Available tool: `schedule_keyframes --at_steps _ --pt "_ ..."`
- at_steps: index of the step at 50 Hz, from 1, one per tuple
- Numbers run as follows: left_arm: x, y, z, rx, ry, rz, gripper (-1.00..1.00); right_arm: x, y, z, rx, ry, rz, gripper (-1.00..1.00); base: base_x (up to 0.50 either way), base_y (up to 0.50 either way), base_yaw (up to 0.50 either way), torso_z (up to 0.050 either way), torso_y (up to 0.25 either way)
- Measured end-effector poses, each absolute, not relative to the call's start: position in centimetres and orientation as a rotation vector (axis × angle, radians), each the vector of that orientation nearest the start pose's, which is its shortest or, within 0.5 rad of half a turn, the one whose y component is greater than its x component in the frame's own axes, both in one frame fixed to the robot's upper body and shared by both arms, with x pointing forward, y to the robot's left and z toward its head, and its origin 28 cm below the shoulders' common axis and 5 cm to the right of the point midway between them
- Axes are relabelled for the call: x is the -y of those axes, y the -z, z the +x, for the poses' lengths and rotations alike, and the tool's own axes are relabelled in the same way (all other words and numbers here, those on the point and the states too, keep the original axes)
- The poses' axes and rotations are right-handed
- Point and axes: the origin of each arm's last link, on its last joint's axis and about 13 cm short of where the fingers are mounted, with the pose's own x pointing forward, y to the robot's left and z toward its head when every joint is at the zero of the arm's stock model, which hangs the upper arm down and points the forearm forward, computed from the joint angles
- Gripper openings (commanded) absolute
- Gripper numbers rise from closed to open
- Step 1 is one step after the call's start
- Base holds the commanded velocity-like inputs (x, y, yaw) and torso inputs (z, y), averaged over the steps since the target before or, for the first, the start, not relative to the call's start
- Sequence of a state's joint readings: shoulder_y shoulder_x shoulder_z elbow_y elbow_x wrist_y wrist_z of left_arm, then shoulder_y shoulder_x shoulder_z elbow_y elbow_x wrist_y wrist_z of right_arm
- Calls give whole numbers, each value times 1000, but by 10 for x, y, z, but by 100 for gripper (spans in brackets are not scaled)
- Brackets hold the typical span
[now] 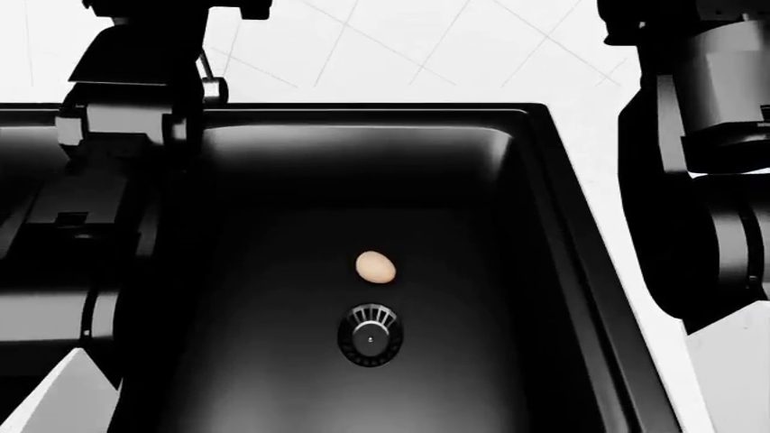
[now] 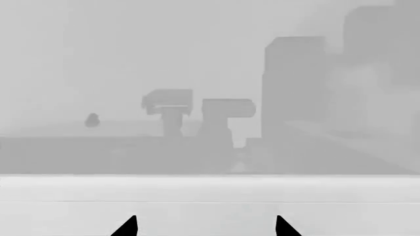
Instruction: Pick the egg from the counter and place it in the sink. Then turn on the sink faucet.
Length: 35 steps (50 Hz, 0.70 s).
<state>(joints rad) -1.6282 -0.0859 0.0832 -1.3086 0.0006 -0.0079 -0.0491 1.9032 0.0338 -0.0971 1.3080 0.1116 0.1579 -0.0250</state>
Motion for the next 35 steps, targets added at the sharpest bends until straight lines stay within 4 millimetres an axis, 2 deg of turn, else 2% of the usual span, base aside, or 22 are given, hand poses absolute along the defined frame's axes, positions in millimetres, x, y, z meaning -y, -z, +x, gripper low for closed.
schedule_keyframes --at_steps 18,35 --pt "-244 -307 441 265 -168 94 100 108 -429 415 431 -22 7 100 0 0 0 0 0" --pt "-242 -275 442 197 -163 85 100 108 -425 417 424 -21 11 100 0 0 0 0 0"
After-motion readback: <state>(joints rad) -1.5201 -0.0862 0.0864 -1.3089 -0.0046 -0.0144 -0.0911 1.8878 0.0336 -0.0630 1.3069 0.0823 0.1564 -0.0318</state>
